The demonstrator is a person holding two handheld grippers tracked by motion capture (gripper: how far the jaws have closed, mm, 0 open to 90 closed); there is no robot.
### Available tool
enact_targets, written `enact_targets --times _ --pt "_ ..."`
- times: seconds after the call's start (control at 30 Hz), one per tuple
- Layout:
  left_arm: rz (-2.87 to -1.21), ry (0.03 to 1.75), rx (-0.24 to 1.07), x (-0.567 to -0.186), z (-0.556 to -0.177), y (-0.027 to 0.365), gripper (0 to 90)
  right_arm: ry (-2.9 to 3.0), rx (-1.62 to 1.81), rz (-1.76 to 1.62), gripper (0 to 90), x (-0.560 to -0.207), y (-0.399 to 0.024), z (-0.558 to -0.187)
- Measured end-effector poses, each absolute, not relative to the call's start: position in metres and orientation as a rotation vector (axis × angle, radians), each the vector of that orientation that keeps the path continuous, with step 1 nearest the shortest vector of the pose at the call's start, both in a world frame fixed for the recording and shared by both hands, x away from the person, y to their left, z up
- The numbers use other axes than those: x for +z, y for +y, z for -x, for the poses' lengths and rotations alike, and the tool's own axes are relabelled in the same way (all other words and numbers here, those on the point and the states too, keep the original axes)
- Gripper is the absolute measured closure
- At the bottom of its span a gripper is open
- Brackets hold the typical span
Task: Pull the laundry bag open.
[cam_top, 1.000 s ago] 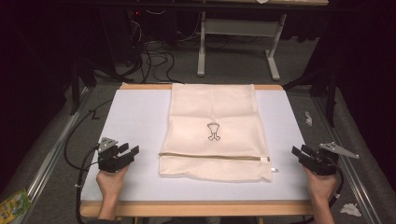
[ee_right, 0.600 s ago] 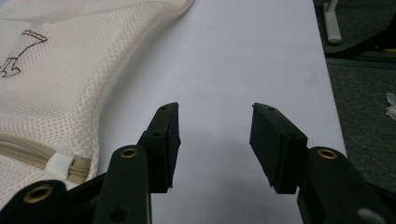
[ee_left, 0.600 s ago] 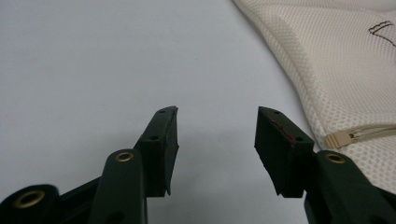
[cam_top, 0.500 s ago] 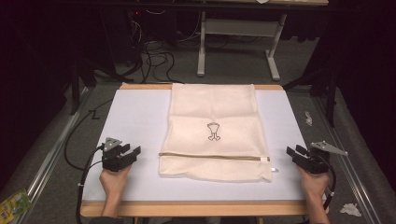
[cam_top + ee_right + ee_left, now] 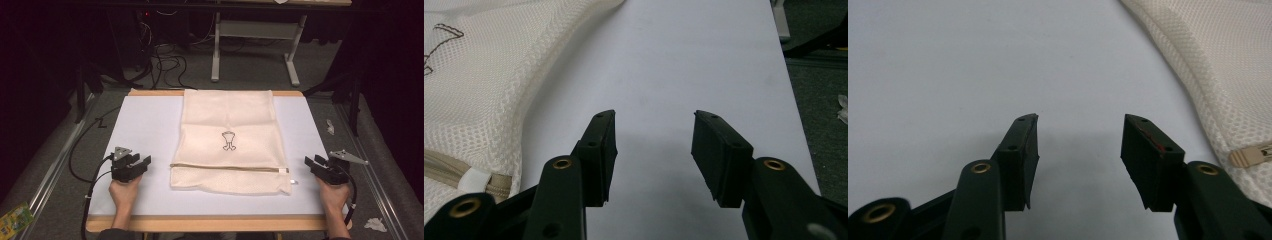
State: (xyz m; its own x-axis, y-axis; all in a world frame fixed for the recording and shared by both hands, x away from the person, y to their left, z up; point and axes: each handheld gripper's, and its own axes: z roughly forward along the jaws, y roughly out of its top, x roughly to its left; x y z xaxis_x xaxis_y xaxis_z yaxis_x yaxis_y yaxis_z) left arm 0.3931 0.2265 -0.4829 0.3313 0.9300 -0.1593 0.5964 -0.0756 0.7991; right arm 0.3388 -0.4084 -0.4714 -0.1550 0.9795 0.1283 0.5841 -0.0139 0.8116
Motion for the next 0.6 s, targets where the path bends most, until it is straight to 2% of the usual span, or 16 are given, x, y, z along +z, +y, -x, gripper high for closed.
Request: enact_targets --times 0.27,0.43,0.6 --pt "-1.77 1.376 0.545 -0.485 -0.393 0.225 47.6 1.795 1.009 -1.631 51.4 -0.474 -0.407 -0.341" --pt "-1.823 1.329 0.603 -0.485 -0.39 0.219 43.1 1.802 0.973 -1.616 49.7 -0.475 -0.404 -0.341" --pt "-1.862 1.325 0.607 -0.485 -0.391 0.215 41.8 1.808 0.96 -1.617 48.4 -0.475 -0.403 -0.342"
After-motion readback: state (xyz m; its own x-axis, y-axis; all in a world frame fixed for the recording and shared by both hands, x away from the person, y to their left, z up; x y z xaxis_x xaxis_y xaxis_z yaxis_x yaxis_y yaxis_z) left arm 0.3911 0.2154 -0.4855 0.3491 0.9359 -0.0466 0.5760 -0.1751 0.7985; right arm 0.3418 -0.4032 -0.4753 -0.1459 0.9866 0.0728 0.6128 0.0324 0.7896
